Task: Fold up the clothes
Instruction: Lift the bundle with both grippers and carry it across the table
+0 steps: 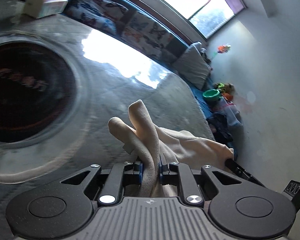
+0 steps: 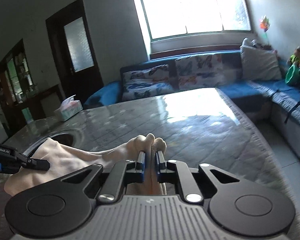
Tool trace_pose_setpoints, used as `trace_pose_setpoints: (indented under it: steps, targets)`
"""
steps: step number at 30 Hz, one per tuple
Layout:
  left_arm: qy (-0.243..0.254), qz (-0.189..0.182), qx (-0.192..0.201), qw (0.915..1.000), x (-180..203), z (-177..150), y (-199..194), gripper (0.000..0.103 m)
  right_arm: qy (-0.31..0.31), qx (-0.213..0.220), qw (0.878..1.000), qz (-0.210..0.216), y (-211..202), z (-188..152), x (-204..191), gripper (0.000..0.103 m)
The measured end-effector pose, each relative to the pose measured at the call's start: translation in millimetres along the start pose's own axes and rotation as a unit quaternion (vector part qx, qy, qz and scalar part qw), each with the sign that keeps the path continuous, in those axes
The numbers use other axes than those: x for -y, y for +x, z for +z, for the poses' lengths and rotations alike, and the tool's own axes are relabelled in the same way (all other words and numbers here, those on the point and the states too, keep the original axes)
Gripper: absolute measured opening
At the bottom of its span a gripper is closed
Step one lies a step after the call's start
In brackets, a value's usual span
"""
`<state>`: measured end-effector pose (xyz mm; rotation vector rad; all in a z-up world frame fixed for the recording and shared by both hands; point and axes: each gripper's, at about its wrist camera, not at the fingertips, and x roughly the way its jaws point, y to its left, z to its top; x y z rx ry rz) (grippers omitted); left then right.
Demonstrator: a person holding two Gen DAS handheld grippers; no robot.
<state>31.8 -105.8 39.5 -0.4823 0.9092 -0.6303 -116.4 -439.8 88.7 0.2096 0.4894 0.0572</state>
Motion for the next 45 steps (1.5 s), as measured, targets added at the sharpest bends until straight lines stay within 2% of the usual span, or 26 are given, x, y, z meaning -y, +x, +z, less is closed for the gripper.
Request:
trace_pose_setpoints:
  steps: [4,6,7,9,13,16,18,19,20,22,27,29,30,31,32,37,45]
  targets:
    - [0.019,-0.020,-0.009,0.9996,26,1,19,0.015,-0.008,0.010,0.999,-0.036,-12,11,21,0.008]
    - [0.026,-0.027,-0.015,0.9992,39,2,32,0.015,-0.010,0.017,0.998,-0.054,-17,17,32,0.006]
    - [0.030,-0.032,-0.018,0.9989,45,2,38,0.015,-0.012,0.021,0.998,-0.064,-20,21,37,0.001]
    - [0.038,-0.040,-0.024,0.9982,58,3,50,0.015,-0.014,0.029,0.996,-0.083,-25,26,48,0.000]
    - [0.043,-0.039,-0.037,0.9976,71,-1,70,0.015,0.029,0.025,0.994,-0.102,-28,29,78,0.000]
    - [0.042,-0.038,-0.038,0.9976,71,-2,72,0.015,0.048,0.001,0.994,-0.095,-20,16,89,0.008]
    - [0.042,-0.032,-0.038,0.9979,70,-2,71,0.015,0.064,-0.017,0.994,-0.083,-12,6,94,0.017]
    - [0.041,-0.029,-0.038,0.9980,68,-2,71,0.015,0.068,-0.020,0.994,-0.080,-9,2,94,0.032]
    - [0.040,-0.025,-0.039,0.9981,67,-2,71,0.015,0.072,-0.026,0.994,-0.076,-4,-2,94,0.043]
    - [0.040,-0.019,-0.040,0.9982,65,-2,72,0.015,0.084,-0.038,0.994,-0.062,10,-12,96,0.043]
    - [0.041,-0.009,-0.042,0.9982,62,-2,74,0.015,0.105,-0.059,0.991,-0.056,34,-27,102,0.043]
    - [0.044,-0.006,-0.043,0.9981,62,-3,75,0.015,0.115,-0.056,0.991,-0.045,38,-31,103,0.038]
    - [0.045,-0.006,-0.044,0.9980,62,-3,75,0.015,0.109,-0.055,0.991,-0.046,38,-33,100,0.035]
    - [0.045,-0.005,-0.045,0.9980,62,-3,76,0.015,0.108,-0.056,0.992,-0.045,39,-33,99,0.020]
    - [0.045,-0.005,-0.046,0.9979,62,-3,77,0.015,0.106,-0.056,0.992,-0.044,40,-33,99,0.010]
    - [0.052,-0.019,-0.050,0.9972,73,-4,77,0.015,0.079,-0.031,0.995,-0.051,22,-23,96,0.009]
    - [0.068,-0.051,-0.068,0.9941,101,-13,92,0.015,0.032,0.020,0.994,-0.101,-16,8,98,0.009]
